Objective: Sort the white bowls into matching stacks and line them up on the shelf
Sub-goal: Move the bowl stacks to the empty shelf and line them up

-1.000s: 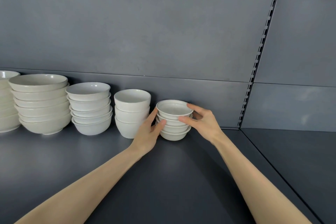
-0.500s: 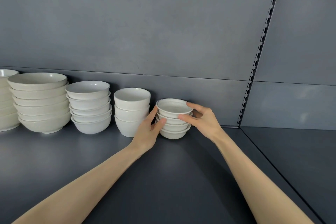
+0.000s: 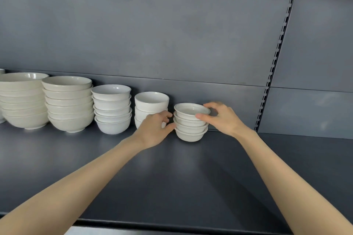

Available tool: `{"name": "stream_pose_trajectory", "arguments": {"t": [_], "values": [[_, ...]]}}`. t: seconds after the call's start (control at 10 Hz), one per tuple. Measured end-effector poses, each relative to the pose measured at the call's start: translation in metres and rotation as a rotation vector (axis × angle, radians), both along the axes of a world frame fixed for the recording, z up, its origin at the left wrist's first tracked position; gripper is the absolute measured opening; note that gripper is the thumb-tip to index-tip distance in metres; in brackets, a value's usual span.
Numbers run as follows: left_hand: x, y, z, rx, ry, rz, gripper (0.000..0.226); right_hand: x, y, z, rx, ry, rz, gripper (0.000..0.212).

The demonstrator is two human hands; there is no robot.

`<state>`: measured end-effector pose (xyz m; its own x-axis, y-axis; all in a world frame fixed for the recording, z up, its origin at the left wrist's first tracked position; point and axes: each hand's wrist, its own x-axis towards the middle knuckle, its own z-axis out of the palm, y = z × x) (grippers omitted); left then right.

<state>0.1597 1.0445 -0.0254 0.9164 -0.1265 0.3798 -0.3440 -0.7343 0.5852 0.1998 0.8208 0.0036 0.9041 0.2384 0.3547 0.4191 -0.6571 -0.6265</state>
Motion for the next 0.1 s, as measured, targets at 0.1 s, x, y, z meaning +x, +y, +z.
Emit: {"name": "stream_pose_trajectory", "arguments": {"t": [0.1], "values": [[-0.0121,0.0239,0.0164,0.075,-0.048,0.055,0.035,-0.0109,0.0156,0.0149,-0.110,-0.049,-0.040,0.050]]}}
